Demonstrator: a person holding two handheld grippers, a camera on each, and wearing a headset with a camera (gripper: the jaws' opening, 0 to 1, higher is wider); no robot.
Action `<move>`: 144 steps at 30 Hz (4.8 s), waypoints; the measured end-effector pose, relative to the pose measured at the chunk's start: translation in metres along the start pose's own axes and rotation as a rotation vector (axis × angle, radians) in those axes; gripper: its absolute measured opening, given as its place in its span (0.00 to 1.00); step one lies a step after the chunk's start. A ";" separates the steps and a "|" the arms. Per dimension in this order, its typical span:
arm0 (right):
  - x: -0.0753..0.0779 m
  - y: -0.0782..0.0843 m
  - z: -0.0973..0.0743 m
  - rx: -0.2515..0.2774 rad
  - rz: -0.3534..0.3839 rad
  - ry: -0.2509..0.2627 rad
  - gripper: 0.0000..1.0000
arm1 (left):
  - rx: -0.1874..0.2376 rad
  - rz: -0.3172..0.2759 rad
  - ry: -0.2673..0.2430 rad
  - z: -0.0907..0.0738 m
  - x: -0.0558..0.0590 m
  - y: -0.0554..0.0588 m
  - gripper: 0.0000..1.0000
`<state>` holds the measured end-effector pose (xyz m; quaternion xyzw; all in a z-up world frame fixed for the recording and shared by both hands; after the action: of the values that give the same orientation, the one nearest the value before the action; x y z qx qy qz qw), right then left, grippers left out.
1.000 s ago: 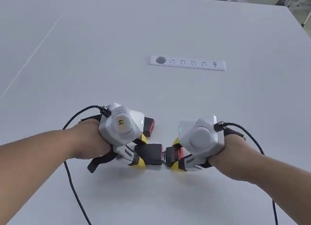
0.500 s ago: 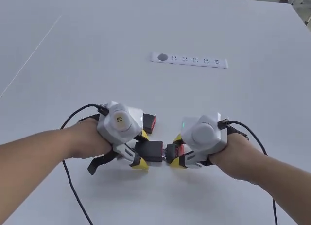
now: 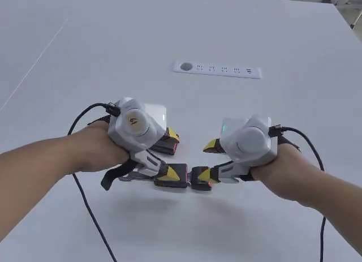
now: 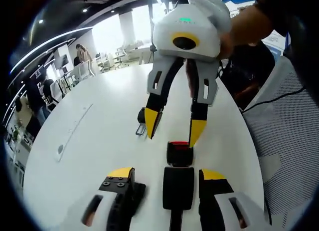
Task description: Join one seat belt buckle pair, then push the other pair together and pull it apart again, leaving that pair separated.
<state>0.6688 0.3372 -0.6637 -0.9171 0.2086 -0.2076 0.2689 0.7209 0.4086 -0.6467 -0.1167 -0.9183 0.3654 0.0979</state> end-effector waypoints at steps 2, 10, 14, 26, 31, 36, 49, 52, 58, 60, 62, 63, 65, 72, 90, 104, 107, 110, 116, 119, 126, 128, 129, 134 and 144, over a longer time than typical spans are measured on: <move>0.002 0.002 -0.002 -0.003 0.001 0.005 0.35 | 0.008 0.005 -0.007 -0.001 -0.002 -0.003 0.53; 0.020 0.022 -0.016 -0.025 0.022 0.046 0.35 | -0.006 0.005 -0.043 -0.005 -0.027 0.003 0.56; 0.024 0.035 -0.019 -0.056 0.012 0.052 0.35 | -0.031 0.014 -0.052 -0.004 -0.036 0.011 0.57; 0.041 0.070 -0.027 -0.133 0.001 0.071 0.35 | -0.055 -0.005 -0.082 -0.003 -0.064 0.022 0.57; 0.045 0.089 -0.027 -0.162 0.018 0.068 0.35 | -0.097 -0.015 -0.078 0.001 -0.072 0.034 0.53; 0.045 0.105 -0.025 -0.175 0.044 0.055 0.35 | -0.132 -0.015 -0.074 0.007 -0.079 0.041 0.52; 0.041 0.114 -0.013 -0.169 0.051 0.011 0.33 | -0.186 0.020 -0.023 0.023 -0.085 0.051 0.38; 0.042 0.113 -0.010 -0.172 0.038 -0.005 0.32 | -0.183 0.013 -0.016 0.024 -0.086 0.050 0.36; 0.042 0.111 -0.009 -0.159 0.021 -0.033 0.33 | -0.193 0.037 -0.002 0.025 -0.085 0.050 0.34; 0.042 0.111 -0.009 -0.155 0.013 -0.042 0.32 | -0.198 0.032 -0.003 0.025 -0.085 0.050 0.34; 0.043 0.111 -0.009 -0.152 0.008 -0.050 0.32 | -0.204 0.034 -0.002 0.025 -0.085 0.050 0.34; 0.043 0.110 -0.009 -0.150 0.008 -0.053 0.32 | -0.205 0.030 -0.002 0.025 -0.085 0.050 0.34; 0.043 0.111 -0.009 -0.146 0.007 -0.062 0.32 | -0.206 0.021 -0.001 0.025 -0.086 0.050 0.34; 0.045 0.111 -0.008 -0.156 -0.001 -0.081 0.32 | -0.206 0.015 -0.008 0.025 -0.086 0.051 0.33; 0.053 0.089 0.010 -0.130 0.013 -0.064 0.31 | -0.208 -0.001 -0.019 0.026 -0.085 0.050 0.33; 0.057 0.062 0.034 -0.109 -0.038 -0.069 0.31 | -0.219 -0.012 -0.024 0.026 -0.085 0.049 0.33; 0.057 0.056 0.039 -0.102 -0.042 -0.068 0.32 | -0.219 -0.013 -0.026 0.026 -0.085 0.049 0.33; 0.060 0.051 0.045 -0.096 -0.046 -0.064 0.32 | -0.219 -0.015 -0.025 0.026 -0.085 0.049 0.33; 0.059 0.042 0.052 -0.092 -0.070 -0.083 0.31 | -0.227 -0.018 -0.031 0.026 -0.084 0.049 0.33; 0.059 0.042 0.052 -0.094 -0.084 -0.086 0.31 | -0.232 -0.013 -0.031 0.026 -0.084 0.049 0.33; 0.059 0.035 0.055 -0.062 -0.089 -0.078 0.32 | -0.233 -0.010 -0.026 0.027 -0.084 0.049 0.33; 0.060 0.033 0.058 -0.056 -0.091 -0.080 0.31 | -0.236 -0.005 -0.023 0.027 -0.084 0.048 0.33; 0.060 0.032 0.058 -0.054 -0.093 -0.080 0.31 | -0.236 -0.006 -0.022 0.027 -0.084 0.048 0.33; 0.062 0.031 0.059 -0.052 -0.093 -0.085 0.31 | -0.241 0.000 -0.022 0.027 -0.084 0.048 0.33; 0.062 0.029 0.060 -0.067 -0.106 -0.087 0.30 | -0.234 0.002 -0.013 0.027 -0.084 0.048 0.31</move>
<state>0.7424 0.3087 -0.7102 -0.9435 0.1549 -0.1742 0.2355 0.8008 0.4011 -0.7069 -0.1259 -0.9551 0.2568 0.0771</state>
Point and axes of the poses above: the centre of the closed fingertips' face, and the gripper's own axes: z roughly forward along the fingers, x roughly to its right, y roughly out of its underside, the point moved 4 cm from there along -z, roughly backward along the fingers, and after that the axes turned 14 degrees about -z, right-handed, at the moved point
